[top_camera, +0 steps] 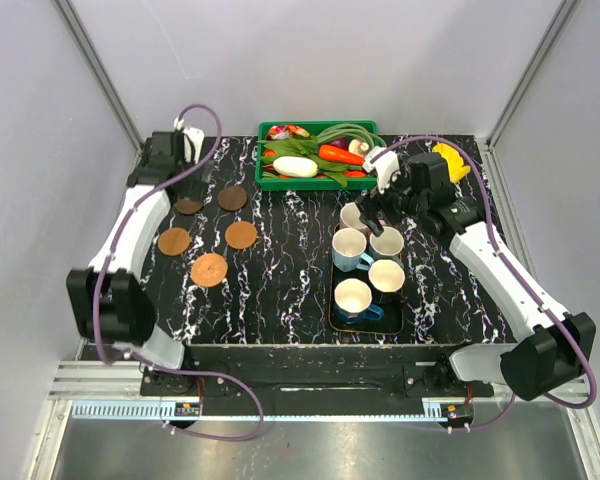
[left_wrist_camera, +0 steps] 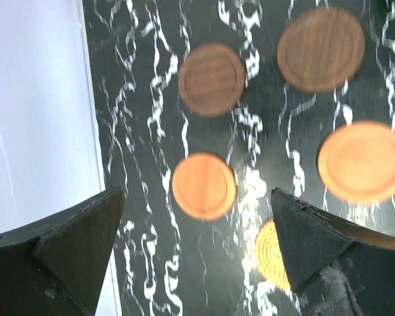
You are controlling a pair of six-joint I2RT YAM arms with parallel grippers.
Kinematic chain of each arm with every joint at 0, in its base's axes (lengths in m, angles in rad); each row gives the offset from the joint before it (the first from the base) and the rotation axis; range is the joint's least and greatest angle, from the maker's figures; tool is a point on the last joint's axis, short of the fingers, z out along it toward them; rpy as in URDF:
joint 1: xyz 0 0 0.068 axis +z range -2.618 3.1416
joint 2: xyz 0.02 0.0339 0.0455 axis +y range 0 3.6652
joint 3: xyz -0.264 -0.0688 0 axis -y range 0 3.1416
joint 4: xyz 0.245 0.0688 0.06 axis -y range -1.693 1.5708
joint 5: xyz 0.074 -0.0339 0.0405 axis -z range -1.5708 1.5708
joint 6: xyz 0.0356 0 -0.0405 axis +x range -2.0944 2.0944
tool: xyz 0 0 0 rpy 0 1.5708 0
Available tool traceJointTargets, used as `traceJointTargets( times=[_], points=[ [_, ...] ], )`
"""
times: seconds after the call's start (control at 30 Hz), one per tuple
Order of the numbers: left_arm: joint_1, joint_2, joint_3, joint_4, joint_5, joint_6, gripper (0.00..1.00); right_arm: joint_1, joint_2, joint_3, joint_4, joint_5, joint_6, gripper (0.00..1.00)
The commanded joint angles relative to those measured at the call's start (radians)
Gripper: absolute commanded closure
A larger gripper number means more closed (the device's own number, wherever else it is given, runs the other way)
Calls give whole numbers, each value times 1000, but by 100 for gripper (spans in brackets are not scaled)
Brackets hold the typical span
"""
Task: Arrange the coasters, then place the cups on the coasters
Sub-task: Pick up the cup from the tray.
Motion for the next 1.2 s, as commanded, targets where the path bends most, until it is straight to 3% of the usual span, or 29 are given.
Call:
traceJointTargets(
  times=[0.0,0.2,0.37,0.5,0.7,0.93,1.17],
  points=[
    [48,-220,-195,31,118,38,1,-5,0,67,-86,-18,-52,0],
    [88,-492,-465,63,219,57,1,-3,-44,-28,-134,26,-60,0],
    [90,-675,-582,79,317,-12,1,-9,-58,-85,-80,94,-64,0],
    [95,-767,-625,89,320,-20,1,-21,-41,-81,-103,118,-47,10],
    [95,-836,-682,62,362,-21,1,-93,-139,-200,-57,109,-72,11],
    [93,-844,-705,72,353,-34,1,-215,-142,-230,-74,22,-106,22],
    [96,-839,-723,89,379,-31,1,-236,-232,-308,-120,-27,-149,24]
  ],
)
